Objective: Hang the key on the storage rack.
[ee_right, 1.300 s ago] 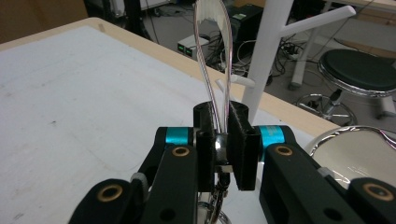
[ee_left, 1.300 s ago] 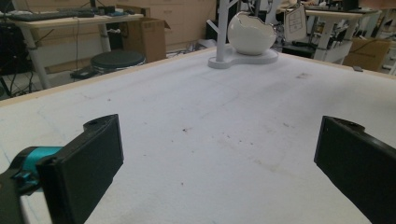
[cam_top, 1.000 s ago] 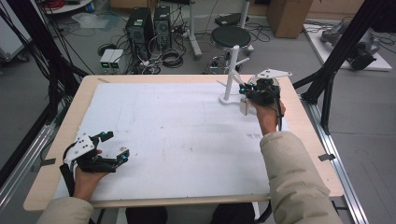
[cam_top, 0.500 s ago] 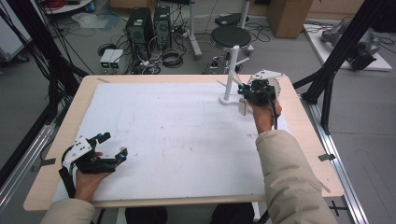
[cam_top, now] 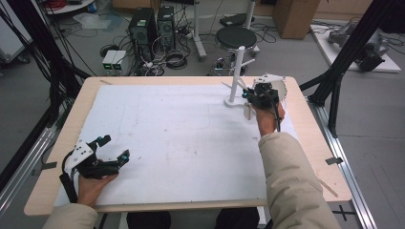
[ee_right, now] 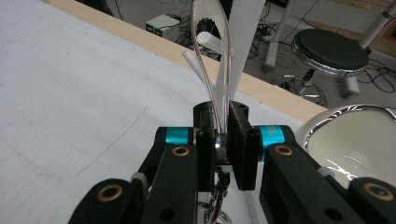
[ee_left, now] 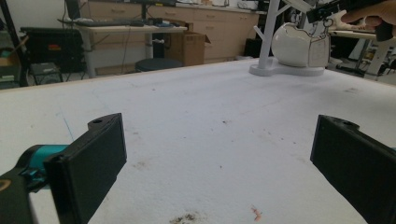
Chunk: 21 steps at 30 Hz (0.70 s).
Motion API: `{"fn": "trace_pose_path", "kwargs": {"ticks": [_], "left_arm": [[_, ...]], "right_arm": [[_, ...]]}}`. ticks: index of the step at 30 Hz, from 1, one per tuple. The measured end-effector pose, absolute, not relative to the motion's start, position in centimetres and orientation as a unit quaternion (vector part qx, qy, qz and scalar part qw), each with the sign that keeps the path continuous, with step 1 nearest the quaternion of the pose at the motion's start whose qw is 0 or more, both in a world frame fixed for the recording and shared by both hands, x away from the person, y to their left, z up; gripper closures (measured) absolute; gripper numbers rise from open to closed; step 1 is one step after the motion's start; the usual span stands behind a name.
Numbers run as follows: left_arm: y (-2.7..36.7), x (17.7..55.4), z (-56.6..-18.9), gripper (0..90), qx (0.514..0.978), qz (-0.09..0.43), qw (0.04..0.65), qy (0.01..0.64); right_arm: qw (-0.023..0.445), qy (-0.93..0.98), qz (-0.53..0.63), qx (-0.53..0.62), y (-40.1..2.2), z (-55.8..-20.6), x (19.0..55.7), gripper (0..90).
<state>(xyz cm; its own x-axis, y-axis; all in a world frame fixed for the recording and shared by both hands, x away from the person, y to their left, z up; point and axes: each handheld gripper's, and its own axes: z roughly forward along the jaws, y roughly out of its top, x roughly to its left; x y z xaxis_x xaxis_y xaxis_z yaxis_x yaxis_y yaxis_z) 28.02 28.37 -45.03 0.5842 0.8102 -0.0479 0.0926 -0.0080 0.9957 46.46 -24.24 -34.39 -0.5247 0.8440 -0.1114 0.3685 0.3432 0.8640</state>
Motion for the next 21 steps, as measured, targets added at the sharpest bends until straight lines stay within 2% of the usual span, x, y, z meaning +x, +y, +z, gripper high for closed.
{"fn": "trace_pose_path", "kwargs": {"ticks": [21], "left_arm": [[28.6, 27.3, -45.2, 3.9, 0.63, 0.314, 0.629, 0.33]], "right_arm": [[0.281, 0.763, 0.394, 0.428, -23.9, -36.5, 47.7, 81.9]]}}
